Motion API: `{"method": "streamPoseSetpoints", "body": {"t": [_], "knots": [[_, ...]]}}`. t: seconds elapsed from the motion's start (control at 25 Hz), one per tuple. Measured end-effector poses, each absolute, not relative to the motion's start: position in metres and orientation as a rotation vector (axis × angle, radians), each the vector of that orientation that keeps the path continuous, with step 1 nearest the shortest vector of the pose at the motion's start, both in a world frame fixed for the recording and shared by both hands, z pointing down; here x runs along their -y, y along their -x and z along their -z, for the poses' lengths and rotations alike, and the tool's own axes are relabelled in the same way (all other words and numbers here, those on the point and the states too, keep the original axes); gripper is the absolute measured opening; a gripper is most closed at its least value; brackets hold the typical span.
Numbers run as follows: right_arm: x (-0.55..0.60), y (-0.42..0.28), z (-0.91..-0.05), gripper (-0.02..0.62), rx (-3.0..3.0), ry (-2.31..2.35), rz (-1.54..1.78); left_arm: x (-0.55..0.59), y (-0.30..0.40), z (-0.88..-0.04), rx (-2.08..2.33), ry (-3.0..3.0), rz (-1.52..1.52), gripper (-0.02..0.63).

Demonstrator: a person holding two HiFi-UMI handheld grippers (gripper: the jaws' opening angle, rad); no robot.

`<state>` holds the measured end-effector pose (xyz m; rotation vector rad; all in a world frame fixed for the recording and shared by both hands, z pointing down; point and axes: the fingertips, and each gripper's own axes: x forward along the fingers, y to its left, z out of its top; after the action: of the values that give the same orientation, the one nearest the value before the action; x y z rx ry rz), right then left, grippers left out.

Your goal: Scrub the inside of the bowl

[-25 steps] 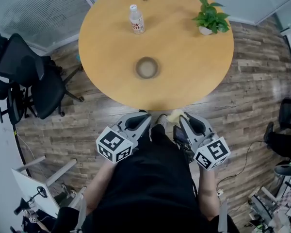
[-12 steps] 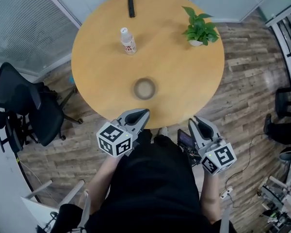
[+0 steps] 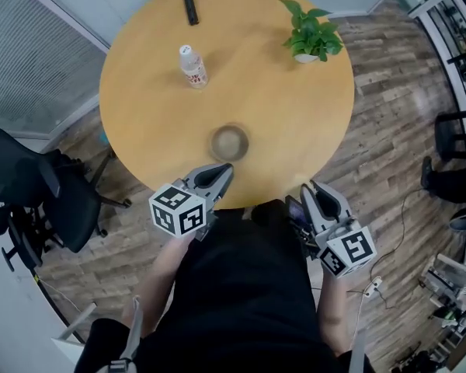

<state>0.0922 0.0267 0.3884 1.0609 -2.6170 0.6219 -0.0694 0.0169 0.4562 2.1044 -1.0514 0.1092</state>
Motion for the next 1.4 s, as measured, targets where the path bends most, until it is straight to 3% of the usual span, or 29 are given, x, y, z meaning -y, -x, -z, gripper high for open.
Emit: {"method": "streamPoseSetpoints", "body": {"t": [0.76,0.88,1.4], "knots": [[-0.014,-0.079,-0.401,0.051,2.518,-1.102,-0.686,0.020,0.148,-0.532,1.167,-1.900,-0.311,0.023],[-0.012,-0.080,-0.403,0.051,2.502,-1.115,-0.713,0.023,0.154,-0.548,1.163,-1.849,-0.338,0.080],[-0.015,-0.094,-0.413,0.051,2.416,-1.175,-0.763,0.037,0.153,-0.596,1.121,-1.756,-0.444,0.204]]}}
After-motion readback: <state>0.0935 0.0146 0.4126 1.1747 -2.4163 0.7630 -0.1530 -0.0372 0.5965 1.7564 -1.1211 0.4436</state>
